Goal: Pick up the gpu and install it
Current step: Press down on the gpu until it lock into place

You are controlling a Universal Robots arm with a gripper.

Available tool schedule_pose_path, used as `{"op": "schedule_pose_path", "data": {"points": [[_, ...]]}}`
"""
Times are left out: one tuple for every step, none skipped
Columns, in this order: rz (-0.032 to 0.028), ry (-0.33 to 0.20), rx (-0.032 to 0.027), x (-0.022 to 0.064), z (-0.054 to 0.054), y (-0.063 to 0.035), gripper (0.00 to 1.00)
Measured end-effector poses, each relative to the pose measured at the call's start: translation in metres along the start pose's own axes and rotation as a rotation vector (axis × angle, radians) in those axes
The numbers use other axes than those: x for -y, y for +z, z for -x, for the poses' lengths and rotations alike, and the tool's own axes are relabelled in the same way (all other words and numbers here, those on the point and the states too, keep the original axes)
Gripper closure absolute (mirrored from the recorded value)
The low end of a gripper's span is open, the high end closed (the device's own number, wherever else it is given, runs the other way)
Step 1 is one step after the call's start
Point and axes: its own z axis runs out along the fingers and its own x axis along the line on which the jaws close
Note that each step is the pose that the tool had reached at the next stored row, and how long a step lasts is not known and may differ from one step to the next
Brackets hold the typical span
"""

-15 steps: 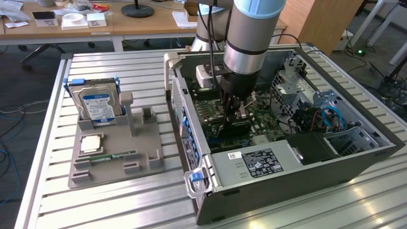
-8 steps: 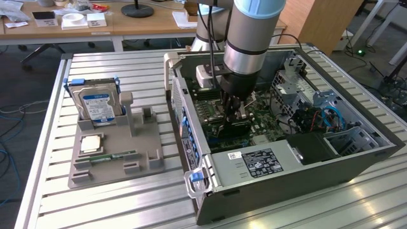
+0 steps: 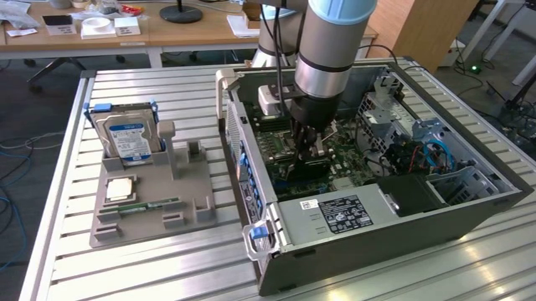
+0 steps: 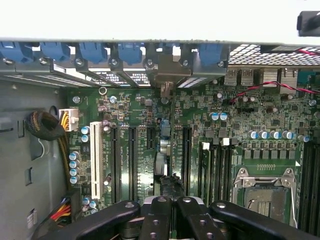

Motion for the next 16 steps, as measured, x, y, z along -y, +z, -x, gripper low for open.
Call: {"op": "schedule_pose_path", "data": {"points": [[0.0003,0.0,-0.001,0.0,-0.0001,-0.0015,0.89],[0.0003,0.0,-0.0011,0.0001,-0.0001,-0.0029,0.89],[0.0004,0.0,-0.0011,0.0001,0.0,-0.0043,0.89],[0.0005,0.0,-0.0012,0.0002,0.0,-0.0058,0.89],[0.0005,0.0,-0.0013,0.0002,0.0,-0.0072,0.89],[0.0005,0.0,-0.0013,0.0002,0.0,-0.0081,0.89],[0.0005,0.0,-0.0011,0.0002,0.0001,-0.0082,0.89],[0.0004,0.0,-0.0011,0.0002,0.0001,-0.0082,0.89],[0.0004,0.0,-0.001,0.0002,0.0001,-0.0082,0.89],[0.0005,0.0,-0.0011,0.0002,0.0001,-0.0083,0.89],[0.0005,0.0,-0.0012,0.0002,0.0001,-0.0083,0.89],[0.0006,0.0,-0.0012,0.0004,0.0,-0.0083,0.89],[0.0006,0.0,-0.0014,0.0011,0.0,-0.0084,0.89],[0.0006,0.0,-0.0013,0.002,0.0001,-0.0084,0.89],[0.0006,0.0,-0.0013,0.0032,0.0001,-0.0083,0.89],[0.0005,0.0,-0.0012,0.0049,0.0001,-0.0083,0.89]]}}
